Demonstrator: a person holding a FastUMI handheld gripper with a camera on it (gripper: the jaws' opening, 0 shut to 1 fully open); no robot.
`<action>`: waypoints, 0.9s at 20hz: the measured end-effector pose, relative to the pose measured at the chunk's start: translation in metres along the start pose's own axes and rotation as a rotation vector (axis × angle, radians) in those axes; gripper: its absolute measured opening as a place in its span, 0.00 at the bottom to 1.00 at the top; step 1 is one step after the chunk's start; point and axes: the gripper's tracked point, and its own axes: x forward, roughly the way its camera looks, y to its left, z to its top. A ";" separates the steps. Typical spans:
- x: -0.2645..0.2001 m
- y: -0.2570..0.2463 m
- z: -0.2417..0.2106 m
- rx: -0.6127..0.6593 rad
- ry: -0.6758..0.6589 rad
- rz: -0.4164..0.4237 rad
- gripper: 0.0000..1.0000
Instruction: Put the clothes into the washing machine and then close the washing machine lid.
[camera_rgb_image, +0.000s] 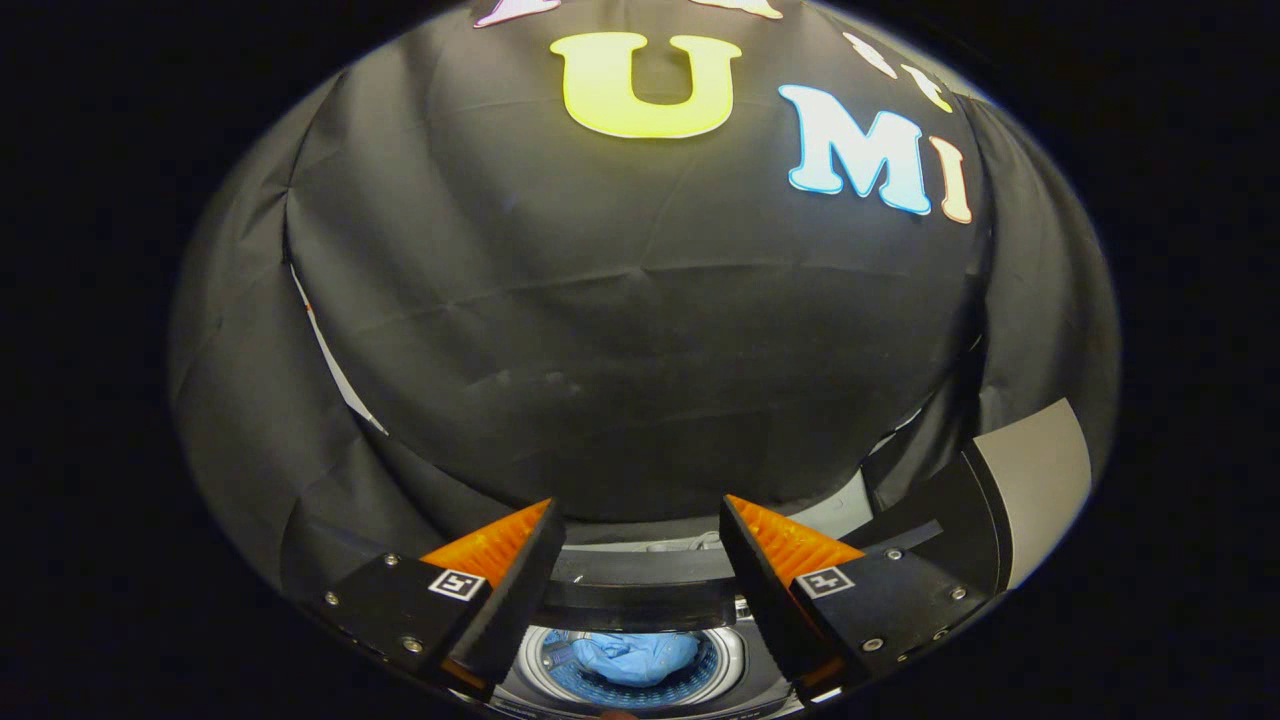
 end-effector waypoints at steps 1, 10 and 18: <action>-0.001 0.001 -0.001 0.000 -0.015 0.001 0.97; -0.001 -0.002 0.006 0.000 -0.116 0.009 0.97; -0.001 -0.001 0.009 0.009 -0.224 0.006 0.97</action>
